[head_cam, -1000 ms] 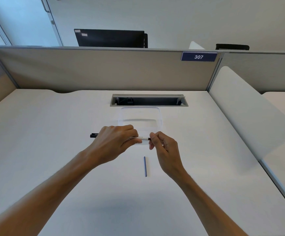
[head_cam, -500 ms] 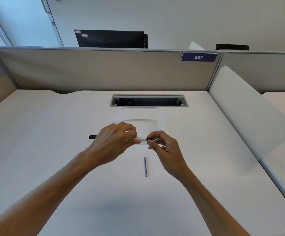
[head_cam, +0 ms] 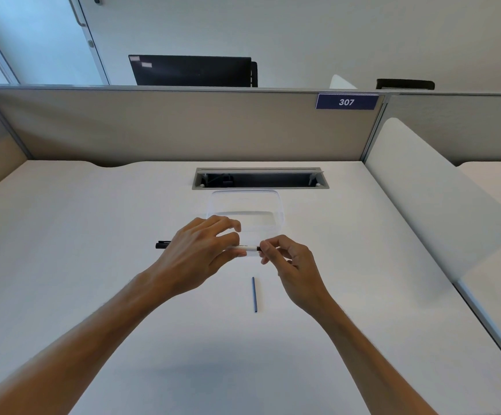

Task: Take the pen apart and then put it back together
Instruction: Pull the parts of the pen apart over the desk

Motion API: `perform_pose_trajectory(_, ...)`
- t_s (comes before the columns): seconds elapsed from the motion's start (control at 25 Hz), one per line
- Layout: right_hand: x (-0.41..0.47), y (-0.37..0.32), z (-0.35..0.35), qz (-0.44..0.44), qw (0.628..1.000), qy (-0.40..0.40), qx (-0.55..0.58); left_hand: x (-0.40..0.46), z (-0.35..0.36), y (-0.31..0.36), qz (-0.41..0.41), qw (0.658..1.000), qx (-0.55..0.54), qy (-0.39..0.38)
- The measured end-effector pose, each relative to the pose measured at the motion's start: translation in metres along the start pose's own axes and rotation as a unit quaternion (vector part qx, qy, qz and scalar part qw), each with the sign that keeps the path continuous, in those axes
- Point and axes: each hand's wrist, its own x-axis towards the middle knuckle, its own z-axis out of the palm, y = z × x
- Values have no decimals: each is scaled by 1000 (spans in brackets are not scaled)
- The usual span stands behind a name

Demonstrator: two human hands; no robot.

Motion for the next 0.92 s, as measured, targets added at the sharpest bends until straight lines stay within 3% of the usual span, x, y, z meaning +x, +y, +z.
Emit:
perform_pose_trajectory(0.24,-2,4,-2,6,999,-25,26,0,0,0,-4,1000,-4,-8)
perform_pose_trajectory(0.6,0,-1,2,4,1000,16,-17,1,2,1,-3,1000,-16,-5)
perform_pose_trajectory(0.92,2,3,1,-20,1000,-20,-5,0,3,-3,-6,1000,-15,-6)
